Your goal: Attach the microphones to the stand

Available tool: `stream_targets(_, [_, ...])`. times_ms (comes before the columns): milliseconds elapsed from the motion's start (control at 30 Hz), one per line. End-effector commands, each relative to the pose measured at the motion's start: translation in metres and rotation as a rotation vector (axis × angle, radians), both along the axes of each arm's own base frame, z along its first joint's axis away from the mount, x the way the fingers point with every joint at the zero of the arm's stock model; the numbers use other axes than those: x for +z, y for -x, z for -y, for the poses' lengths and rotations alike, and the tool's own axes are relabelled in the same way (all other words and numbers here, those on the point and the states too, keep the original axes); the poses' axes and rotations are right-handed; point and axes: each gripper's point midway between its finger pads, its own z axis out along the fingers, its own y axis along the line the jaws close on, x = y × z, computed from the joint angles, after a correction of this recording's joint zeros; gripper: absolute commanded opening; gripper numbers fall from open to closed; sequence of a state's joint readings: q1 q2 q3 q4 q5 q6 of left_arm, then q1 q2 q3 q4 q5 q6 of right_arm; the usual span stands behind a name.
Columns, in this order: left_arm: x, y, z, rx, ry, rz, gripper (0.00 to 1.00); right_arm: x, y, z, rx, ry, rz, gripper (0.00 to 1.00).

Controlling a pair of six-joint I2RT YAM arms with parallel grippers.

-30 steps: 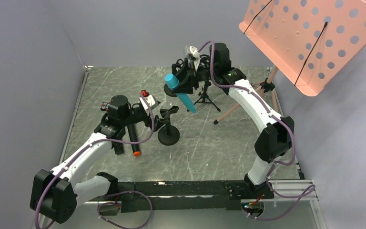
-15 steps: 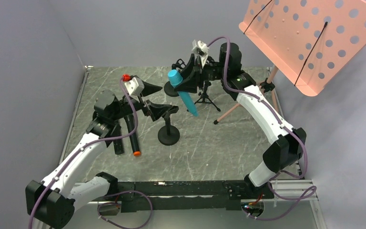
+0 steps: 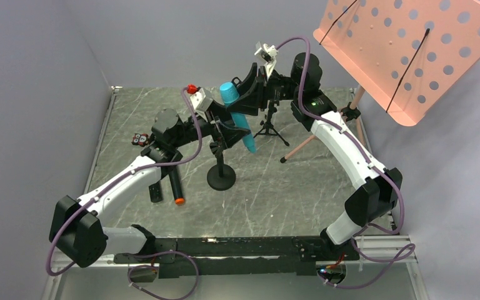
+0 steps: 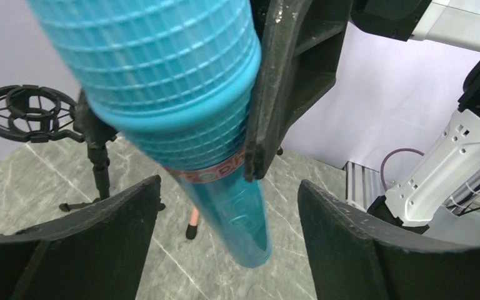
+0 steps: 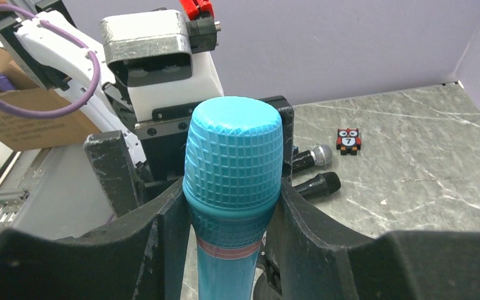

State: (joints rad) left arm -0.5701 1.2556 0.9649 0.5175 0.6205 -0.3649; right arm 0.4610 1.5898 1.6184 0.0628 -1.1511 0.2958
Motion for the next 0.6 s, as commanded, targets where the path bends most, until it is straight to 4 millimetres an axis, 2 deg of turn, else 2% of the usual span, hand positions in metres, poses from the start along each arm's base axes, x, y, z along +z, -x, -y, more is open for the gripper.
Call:
stream_targets(0, [0.028,0.004,0.009,-0.028,0.074,0.051,0.80,0.034,0.011,0.007,-0.018,-0.053,0.086,0.12])
stream_targets(167, [0.020,0.003,0.012,-0.030,0.058,0.038,0.68,0.035,0.015,0.009,-0.007,-0.062,0.081,0.13])
stream_targets(333, [0.017,0.004,0.014,-0.050,0.033,0.036,0.20,0.035,0.017,0.012,-0.005,-0.063,0.079,0.14])
stream_targets(400, [0.018,0.006,0.013,-0.051,0.026,0.046,0.07,0.034,0.018,0.014,-0.007,-0.062,0.081,0.14])
stream_targets(433, [0.019,0.006,0.013,-0.050,0.022,0.052,0.02,0.033,0.019,0.016,-0.006,-0.061,0.081,0.17])
stream_targets(500, [0.022,0.009,0.010,-0.048,0.008,0.071,0.00,0.031,0.021,0.019,0.000,-0.057,0.083,0.27])
stream_targets(567, [0.025,0.011,0.008,-0.051,-0.006,0.080,0.00,0.026,0.025,0.023,0.008,-0.048,0.086,0.43])
